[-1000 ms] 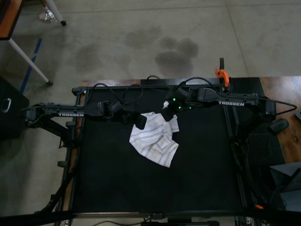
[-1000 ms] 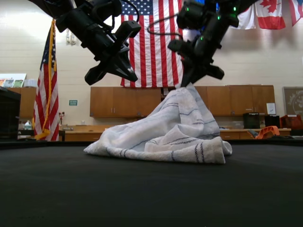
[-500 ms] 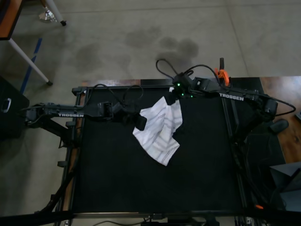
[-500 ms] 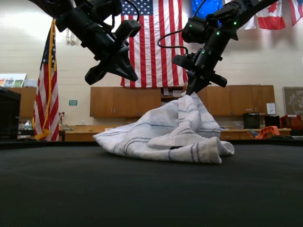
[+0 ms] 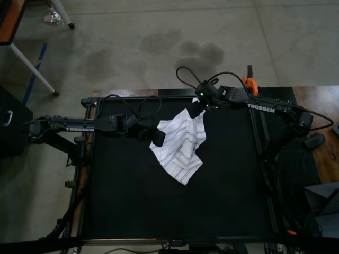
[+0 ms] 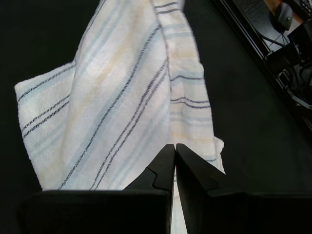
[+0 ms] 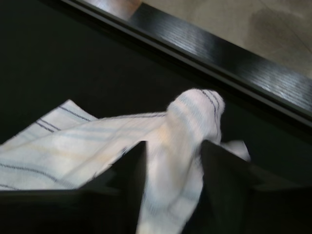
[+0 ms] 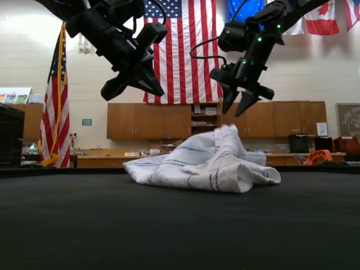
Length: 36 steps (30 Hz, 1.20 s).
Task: Fold the towel
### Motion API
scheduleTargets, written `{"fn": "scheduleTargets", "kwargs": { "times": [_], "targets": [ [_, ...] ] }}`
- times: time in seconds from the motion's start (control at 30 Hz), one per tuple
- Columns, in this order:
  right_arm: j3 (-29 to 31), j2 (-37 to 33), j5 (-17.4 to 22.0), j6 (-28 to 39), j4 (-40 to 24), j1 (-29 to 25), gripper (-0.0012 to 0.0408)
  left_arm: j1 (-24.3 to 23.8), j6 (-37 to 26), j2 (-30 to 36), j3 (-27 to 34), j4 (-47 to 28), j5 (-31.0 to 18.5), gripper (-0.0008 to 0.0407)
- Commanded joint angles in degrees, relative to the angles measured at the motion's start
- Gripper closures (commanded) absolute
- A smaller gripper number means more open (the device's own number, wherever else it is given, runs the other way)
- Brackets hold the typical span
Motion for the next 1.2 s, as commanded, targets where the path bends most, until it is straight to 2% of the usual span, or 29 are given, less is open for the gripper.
{"fn": "scheduleTargets", "kwargs": {
  "times": [0.0, 0.07, 0.17, 0.3, 0.5, 0.6, 0.73, 0.9, 1.0, 1.17],
  "targets": [
    [-0.02, -0.57, -0.2, 1.42, -3.43, 0.39, 0.0135, -0.42, 0.02, 0.37, 0.02, 0.09, 0.02, 0.0399],
    [-0.2, -1.46, -0.17, 2.62, -6.97, 1.22, 0.0115, -0.59, 0.02, 0.35, 0.02, 0.02, 0.02, 0.0399],
    [-1.7, -3.17, -0.17, 5.01, -10.03, 4.31, 0.0112, -0.9, 0.07, 0.35, 0.02, 0.09, 0.0, 0.0399],
    [-5.7, -5.51, -0.13, 9.86, -10.45, 10.1, 0.0135, -0.9, 0.11, 0.33, 0.02, 0.04, 0.0, 0.0399],
    [-12.55, -9.14, -0.09, 19.17, -7.1, 18.97, 0.0179, -0.9, 0.46, 0.33, 0.02, -0.02, 0.0, 0.0399],
    [-16.72, -10.62, -0.09, 24.22, -2.47, 23.82, 0.0197, -0.9, 0.46, 0.33, 0.02, 0.02, 0.0, 0.0399],
    [-23.32, -10.69, -0.04, 30.77, 8.41, 29.59, 0.0212, -0.9, 0.74, 0.33, 0.02, 0.02, -0.02, 0.0399],
    [-30.67, -8.59, 0.76, 36.09, 24.57, 31.78, 0.0226, -0.9, 0.87, 0.33, 0.02, 0.02, -0.02, 0.0399],
    [-33.03, -7.67, 3.32, 37.62, 28.28, 31.45, 0.0231, -0.9, 0.87, 0.33, 0.02, 0.02, 0.0, 0.0399],
    [-35.56, -7.41, 4.13, 38.8, 30.73, 30.36, 0.0233, -0.9, 0.9, 0.33, 0.02, 0.04, -0.02, 0.0399]
  ]
}}
